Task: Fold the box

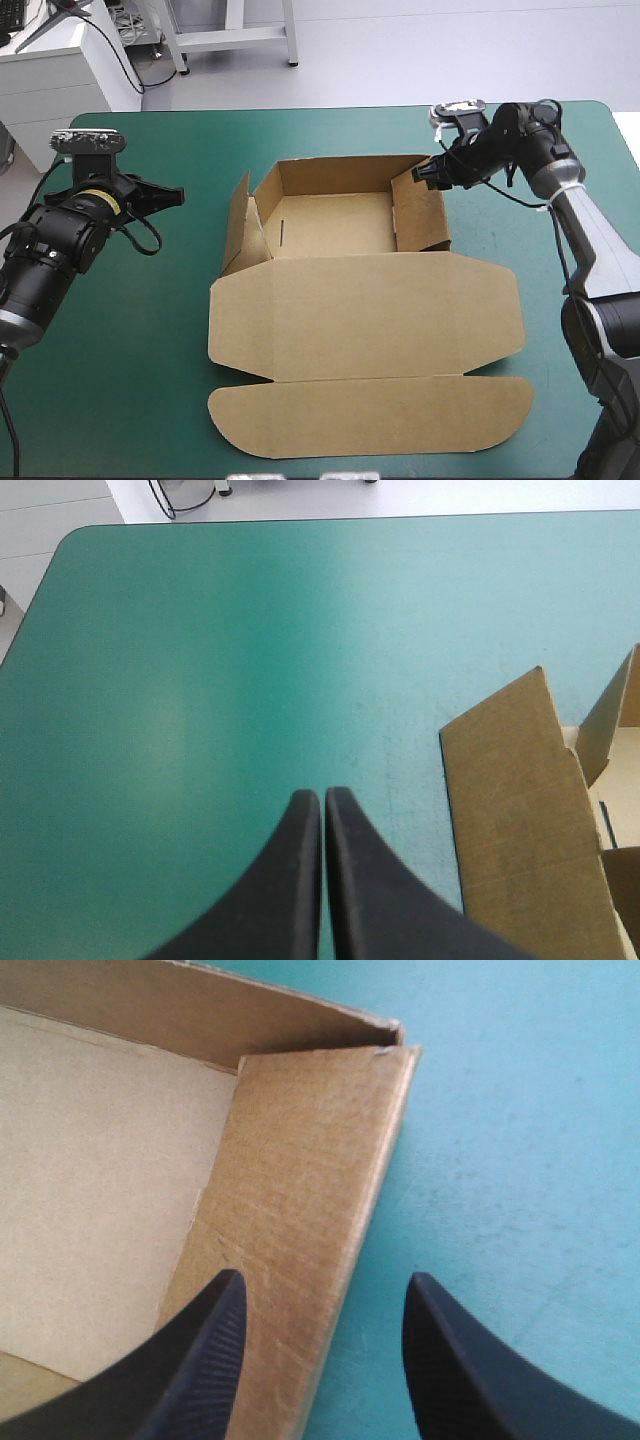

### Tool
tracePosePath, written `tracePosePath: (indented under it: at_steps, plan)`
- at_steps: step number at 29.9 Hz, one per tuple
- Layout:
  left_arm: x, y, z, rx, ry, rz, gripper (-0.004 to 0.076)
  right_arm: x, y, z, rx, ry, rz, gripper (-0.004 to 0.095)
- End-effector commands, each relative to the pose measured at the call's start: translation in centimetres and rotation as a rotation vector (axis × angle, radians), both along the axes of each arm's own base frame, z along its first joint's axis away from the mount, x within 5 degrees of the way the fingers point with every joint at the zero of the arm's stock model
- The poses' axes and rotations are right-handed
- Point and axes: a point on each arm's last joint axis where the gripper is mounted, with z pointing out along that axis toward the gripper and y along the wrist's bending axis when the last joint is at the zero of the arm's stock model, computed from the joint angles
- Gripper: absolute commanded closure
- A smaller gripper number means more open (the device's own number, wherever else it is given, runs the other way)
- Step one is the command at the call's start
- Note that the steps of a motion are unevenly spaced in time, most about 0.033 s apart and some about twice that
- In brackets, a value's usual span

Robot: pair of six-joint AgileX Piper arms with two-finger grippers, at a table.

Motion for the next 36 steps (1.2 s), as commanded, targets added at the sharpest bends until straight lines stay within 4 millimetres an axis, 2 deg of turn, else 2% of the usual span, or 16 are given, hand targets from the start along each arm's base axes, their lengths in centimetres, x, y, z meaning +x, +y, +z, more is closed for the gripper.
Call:
tracePosePath:
  at_steps: [1, 5, 7, 11, 15, 21, 25, 36]
  plan:
    - [-0.6, 0.1, 2.1, -0.013, -0.102, -0.011, 0.073, -1.9, -0.9, 6.5, -0.059, -0.126, 0.013, 0.0449]
    - [-0.6, 0.0, 2.0, -0.046, -0.094, -0.012, 0.073, -3.3, -1.2, 10.5, -0.051, -0.177, -0.017, 0.0449]
    - [-0.6, -0.1, 2.0, -0.058, -0.096, -0.013, 0.073, -3.6, -1.2, 11.7, -0.01, -0.2, -0.063, 0.0449]
    - [-0.6, -0.1, 2.0, -0.058, -0.098, -0.014, 0.073, -3.6, -1.2, 12.0, 0.027, -0.196, -0.105, 0.0449]
    - [-0.6, -0.1, 1.9, -0.056, -0.089, -0.011, 0.0732, -3.3, -0.9, 10.1, 0.052, -0.121, -0.102, 0.045]
    - [-0.2, -0.2, 1.6, -0.054, -0.077, -0.011, 0.0732, -1.3, -0.2, 3.8, 0.056, 0.079, -0.094, 0.045]
    - [0.1, -0.2, 1.2, -0.051, -0.057, -0.009, 0.0732, 0.0, 0.7, 0.9, 0.103, 0.161, -0.046, 0.045]
    - [0.0, 0.0, 0.2, -0.042, 0.038, 0.019, 0.0732, 1.8, 1.2, -3.4, 0.11, 0.267, -0.052, 0.047]
